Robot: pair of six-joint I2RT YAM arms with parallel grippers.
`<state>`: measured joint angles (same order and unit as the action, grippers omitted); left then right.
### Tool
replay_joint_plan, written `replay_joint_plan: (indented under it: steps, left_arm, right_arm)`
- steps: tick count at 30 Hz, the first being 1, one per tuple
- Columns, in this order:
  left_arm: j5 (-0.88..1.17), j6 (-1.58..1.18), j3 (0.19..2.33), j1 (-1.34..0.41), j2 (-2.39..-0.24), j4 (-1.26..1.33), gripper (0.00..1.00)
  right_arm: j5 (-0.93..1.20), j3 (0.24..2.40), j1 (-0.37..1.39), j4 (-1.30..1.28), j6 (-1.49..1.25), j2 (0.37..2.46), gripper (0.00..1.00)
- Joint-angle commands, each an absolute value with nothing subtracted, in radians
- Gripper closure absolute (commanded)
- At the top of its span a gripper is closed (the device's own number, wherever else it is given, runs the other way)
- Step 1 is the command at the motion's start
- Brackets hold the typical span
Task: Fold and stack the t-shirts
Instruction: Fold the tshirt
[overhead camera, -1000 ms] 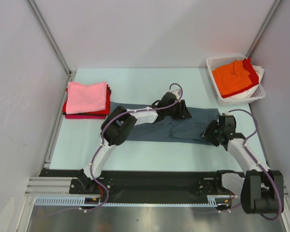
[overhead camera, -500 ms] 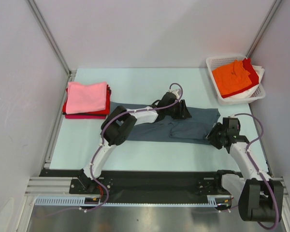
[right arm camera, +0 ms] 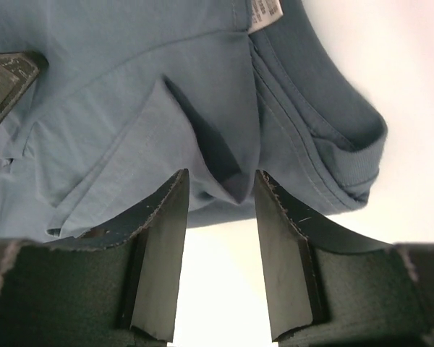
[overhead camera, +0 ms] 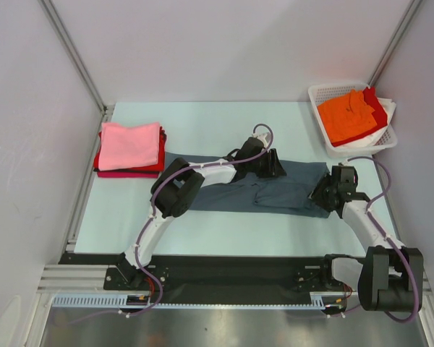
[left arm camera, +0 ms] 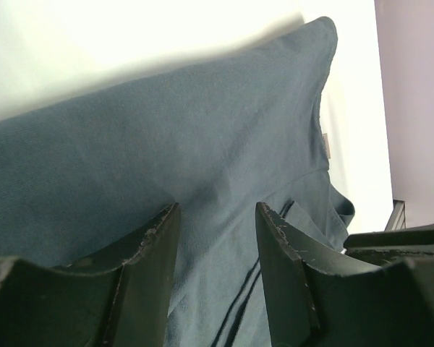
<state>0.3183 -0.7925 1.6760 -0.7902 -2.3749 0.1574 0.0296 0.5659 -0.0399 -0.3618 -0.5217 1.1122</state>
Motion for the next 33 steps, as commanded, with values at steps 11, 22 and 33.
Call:
replay_joint_plan:
  steps: [11,22,33]
  left_arm:
    - [0.316,-0.769,1.718,-0.782,-2.373,0.153,0.48]
    - [0.311,-0.761,1.735,-0.778,-2.384,0.14,0.48]
    - [0.316,-0.755,1.736,-0.776,-2.378,0.137,0.48]
  right_arm:
    - [0.045,0.629,-0.008,-0.291,-0.492,1.249,0.67]
    - [0.029,0.549,-0.051,-0.416,-0.563,1.123,0.82]
    - [0.011,0.561,-0.041,-0.406,-0.535,1.115,0.48]
